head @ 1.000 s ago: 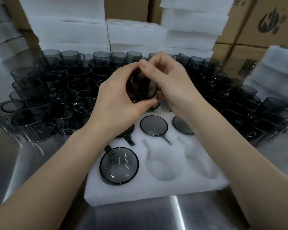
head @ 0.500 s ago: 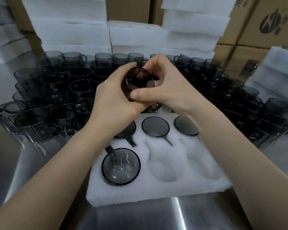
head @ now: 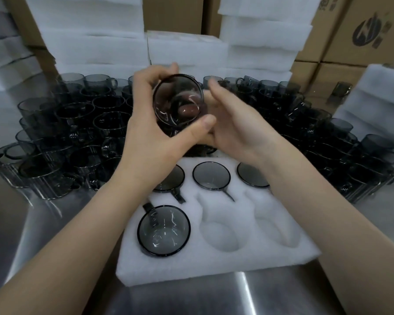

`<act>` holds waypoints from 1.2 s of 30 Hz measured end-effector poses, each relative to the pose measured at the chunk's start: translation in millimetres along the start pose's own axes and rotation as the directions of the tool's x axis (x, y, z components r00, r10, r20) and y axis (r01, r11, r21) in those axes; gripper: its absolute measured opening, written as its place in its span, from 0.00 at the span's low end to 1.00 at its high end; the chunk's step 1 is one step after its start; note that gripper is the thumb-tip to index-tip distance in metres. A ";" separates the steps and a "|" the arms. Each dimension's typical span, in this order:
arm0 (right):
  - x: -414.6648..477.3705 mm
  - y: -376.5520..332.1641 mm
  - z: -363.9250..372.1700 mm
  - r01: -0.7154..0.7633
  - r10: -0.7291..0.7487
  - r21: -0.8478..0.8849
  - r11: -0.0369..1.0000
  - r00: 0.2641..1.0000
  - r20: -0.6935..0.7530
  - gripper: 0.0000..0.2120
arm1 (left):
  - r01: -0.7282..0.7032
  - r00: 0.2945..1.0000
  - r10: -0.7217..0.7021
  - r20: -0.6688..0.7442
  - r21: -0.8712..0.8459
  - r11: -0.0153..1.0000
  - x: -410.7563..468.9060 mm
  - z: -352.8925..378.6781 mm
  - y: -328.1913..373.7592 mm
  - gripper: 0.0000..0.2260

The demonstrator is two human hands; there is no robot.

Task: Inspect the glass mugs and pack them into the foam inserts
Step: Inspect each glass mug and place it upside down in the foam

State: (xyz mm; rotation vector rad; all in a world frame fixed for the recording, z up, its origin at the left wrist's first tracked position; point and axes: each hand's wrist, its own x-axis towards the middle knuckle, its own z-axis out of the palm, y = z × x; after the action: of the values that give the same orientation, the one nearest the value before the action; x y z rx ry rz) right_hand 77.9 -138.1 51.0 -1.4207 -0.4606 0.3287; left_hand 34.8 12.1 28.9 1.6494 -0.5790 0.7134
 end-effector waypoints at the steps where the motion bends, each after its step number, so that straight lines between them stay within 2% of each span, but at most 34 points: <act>1: -1.3 1.5 -0.8 -0.060 0.053 0.066 0.996 0.992 0.111 0.21 | -0.005 1.000 0.005 -0.002 -0.036 0.999 0.1 -0.6 -0.8 0.25; 2: -2.2 2.8 -1.0 -0.093 0.070 0.112 0.989 0.978 0.197 0.21 | -0.005 1.000 0.005 0.001 -0.062 0.998 0.6 -1.5 -1.7 0.25; 4: -3.3 3.8 -2.5 -0.055 0.018 0.134 0.989 0.964 0.264 0.18 | -0.002 1.000 0.002 0.001 -0.081 0.997 2.0 -3.0 -2.6 0.26; 7: -4.4 3.1 -5.8 0.074 -0.109 0.162 0.984 0.970 0.217 0.17 | 0.024 0.999 -0.025 -0.025 -0.070 0.997 3.8 -4.3 -4.3 0.25; 9: -4.6 1.0 -7.6 0.154 -0.181 0.172 0.973 0.972 0.151 0.16 | 0.057 0.997 -0.057 -0.054 0.015 0.998 4.2 -3.9 -5.1 0.25; 13: -4.5 -2.9 -7.2 0.252 -0.258 0.094 0.963 0.964 0.067 0.22 | 0.133 0.989 -0.125 -0.077 0.111 0.985 4.0 -3.3 -3.8 0.26; 15: -5.6 -5.2 -7.5 0.314 -0.314 0.000 0.950 0.949 0.035 0.22 | 0.181 0.983 -0.176 -0.047 0.152 0.972 4.6 -3.8 -4.8 0.27; 18: -8.9 -8.2 -7.5 0.363 -0.362 -0.251 0.898 0.931 0.051 0.23 | 0.202 0.979 -0.202 -0.023 0.251 0.947 5.8 -5.6 -7.2 0.27; 22: -12.5 -10.3 -2.0 0.369 -0.389 -0.453 0.811 0.920 0.053 0.22 | 0.144 0.988 -0.155 0.002 0.356 0.923 3.6 -3.5 -6.9 0.26; 25: -11.5 -7.5 9.4 0.375 -0.469 -0.530 0.760 0.882 -0.049 0.18 | 0.062 0.997 -0.078 0.025 0.389 0.919 2.0 -0.8 -4.9 0.26; 28: -7.9 -6.5 13.1 0.403 -0.521 -0.454 0.794 0.837 -0.168 0.10 | 0.018 0.999 -0.036 0.035 0.412 0.911 0.7 1.3 -5.9 0.29; 31: -5.3 -6.4 7.1 0.386 -0.461 -0.305 0.871 0.856 -0.233 0.08 | 0.032 0.997 -0.060 0.055 0.413 0.910 1.0 1.0 -7.6 0.31; 33: -4.4 -5.9 0.5 0.361 -0.389 -0.172 0.917 0.904 -0.176 0.08 | 0.056 0.995 -0.085 0.058 0.395 0.917 2.1 -0.3 -7.9 0.31; 36: -7.2 -8.3 -7.3 0.308 -0.309 0.029 0.951 0.951 0.013 0.11 | 0.107 0.993 -0.120 0.014 0.351 0.930 3.2 -2.7 -6.4 0.29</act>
State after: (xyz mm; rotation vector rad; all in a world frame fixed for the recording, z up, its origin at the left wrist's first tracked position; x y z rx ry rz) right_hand 74.9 -148.9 57.8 -1.2970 -0.6809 0.0934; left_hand 41.1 16.0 27.2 2.0123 -0.3910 0.7326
